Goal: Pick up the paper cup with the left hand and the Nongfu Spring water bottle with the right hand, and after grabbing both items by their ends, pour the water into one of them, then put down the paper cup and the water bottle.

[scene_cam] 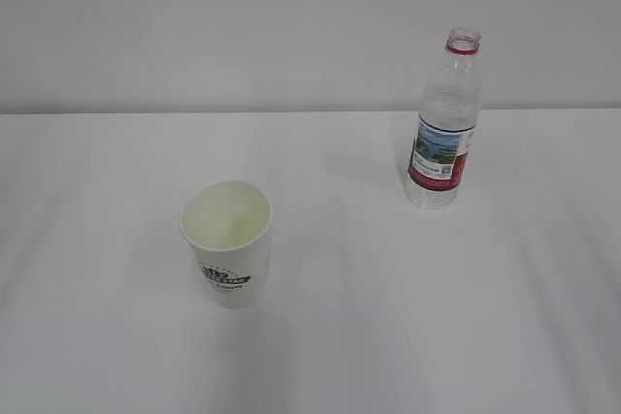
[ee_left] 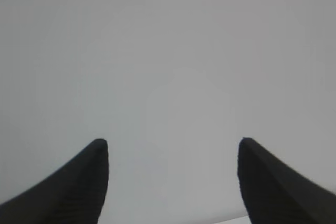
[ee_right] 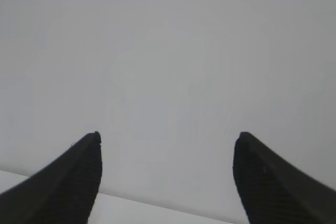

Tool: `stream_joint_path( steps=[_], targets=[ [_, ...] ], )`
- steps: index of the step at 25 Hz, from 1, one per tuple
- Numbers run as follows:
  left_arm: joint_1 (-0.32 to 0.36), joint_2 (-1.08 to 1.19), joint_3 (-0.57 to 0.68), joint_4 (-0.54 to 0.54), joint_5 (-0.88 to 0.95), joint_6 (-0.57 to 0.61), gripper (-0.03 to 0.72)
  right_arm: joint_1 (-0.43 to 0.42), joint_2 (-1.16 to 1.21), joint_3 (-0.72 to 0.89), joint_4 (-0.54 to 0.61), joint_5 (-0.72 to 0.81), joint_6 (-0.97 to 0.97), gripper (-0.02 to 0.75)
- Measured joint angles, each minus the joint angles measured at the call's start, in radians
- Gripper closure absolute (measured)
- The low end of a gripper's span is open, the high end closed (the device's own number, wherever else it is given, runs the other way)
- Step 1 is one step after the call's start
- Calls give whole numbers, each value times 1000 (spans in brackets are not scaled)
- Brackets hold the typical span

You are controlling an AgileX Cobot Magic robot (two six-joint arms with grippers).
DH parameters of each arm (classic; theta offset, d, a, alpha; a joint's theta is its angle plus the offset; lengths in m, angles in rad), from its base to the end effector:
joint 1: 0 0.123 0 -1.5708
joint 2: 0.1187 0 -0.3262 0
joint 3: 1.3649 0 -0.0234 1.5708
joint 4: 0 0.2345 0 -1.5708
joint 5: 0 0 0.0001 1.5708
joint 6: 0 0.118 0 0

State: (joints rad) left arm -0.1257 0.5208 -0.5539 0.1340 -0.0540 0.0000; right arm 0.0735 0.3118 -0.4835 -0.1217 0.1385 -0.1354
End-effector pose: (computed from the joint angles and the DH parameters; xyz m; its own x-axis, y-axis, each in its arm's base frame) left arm 0.0837 -0.0114 0.3894 0.1877 0.1107 -0.9760 0.1083 0.9852 0.1326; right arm 0.0414 0.0011 0.3560 0.1312 -0.2442 -0.9608 -0.0244 0.9681 -0.2493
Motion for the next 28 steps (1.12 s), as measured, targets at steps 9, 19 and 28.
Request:
stream_joint_path(
  steps=[9, 19, 28],
  targets=[
    [0, 106, 0, 0, -86, 0, 127, 0, 202, 0, 0, -171, 0, 150],
    [0, 289, 0, 0, -194, 0, 127, 0, 368, 0, 0, -294, 0, 150],
    [0, 466, 0, 0, -275, 0, 127, 0, 509, 0, 4, -380, 0, 150]
  ],
)
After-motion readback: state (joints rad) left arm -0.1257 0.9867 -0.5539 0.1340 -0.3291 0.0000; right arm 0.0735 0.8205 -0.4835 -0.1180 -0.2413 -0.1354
